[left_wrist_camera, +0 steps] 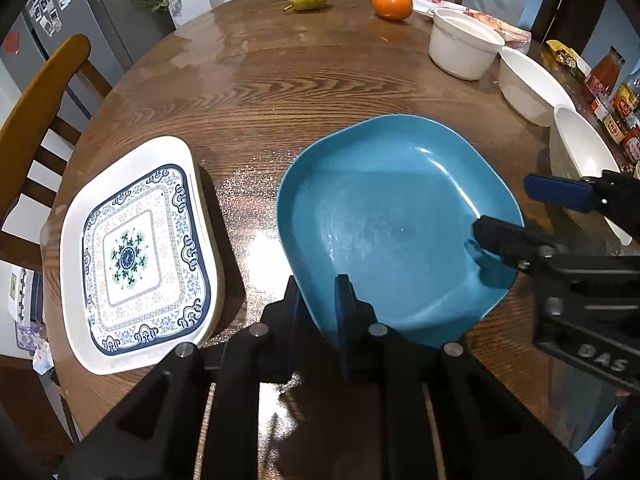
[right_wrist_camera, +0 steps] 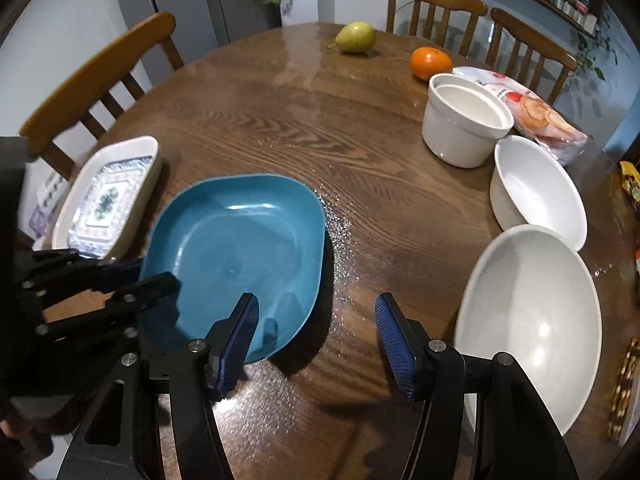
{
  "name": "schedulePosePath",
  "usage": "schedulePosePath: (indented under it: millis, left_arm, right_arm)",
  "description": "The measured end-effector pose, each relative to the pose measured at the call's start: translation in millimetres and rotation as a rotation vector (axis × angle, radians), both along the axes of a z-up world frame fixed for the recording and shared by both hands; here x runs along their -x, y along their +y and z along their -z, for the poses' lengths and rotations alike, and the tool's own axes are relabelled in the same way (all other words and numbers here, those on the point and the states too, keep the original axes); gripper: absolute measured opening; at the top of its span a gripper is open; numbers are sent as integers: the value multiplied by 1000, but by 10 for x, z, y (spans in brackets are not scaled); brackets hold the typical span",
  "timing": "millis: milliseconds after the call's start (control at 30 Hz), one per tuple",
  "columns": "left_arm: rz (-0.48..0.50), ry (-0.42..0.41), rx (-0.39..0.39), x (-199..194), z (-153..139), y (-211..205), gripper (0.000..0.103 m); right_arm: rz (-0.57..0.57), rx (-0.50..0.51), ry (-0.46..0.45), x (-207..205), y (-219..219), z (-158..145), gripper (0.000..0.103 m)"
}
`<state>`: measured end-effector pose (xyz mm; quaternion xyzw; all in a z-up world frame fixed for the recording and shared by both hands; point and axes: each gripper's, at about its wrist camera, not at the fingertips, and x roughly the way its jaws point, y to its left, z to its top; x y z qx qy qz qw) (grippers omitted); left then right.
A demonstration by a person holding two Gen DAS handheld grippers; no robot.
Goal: Organize plates and bowls
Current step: 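Grasp the teal plate rim with the right gripper while the left gripper holds it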
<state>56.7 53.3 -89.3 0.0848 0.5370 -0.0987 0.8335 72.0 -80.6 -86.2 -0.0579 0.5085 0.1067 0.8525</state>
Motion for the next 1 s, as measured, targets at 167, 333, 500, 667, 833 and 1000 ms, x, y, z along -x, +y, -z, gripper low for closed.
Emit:
schedulePosePath:
  millis: [167, 333, 500, 667, 833, 1000]
  left_arm:
    - [-4, 2, 6, -29, -1, -8, 15]
    - [-1, 3, 18, -38, -10, -4, 14]
    - [-7, 3, 19, -47, -1, -14, 14]
    - [-16, -5, 29, -43, -30, -23, 14]
    - [-10, -48, 23, -2, -158, -60, 14]
    - [-8, -97, 13, 61, -311, -70, 14]
  right_arm:
    - [-6, 16, 15, -23, 27, 64, 53]
    - [-18, 14, 34, -43, 56, 114, 22]
    - [-29, 39, 11, -33, 130, 90, 14]
    - [-28, 39, -12, -11, 121, 36, 12]
    - [-21, 34, -52, 57, 91, -106, 12]
    - [-15, 16, -91, 135, 80, -252, 12]
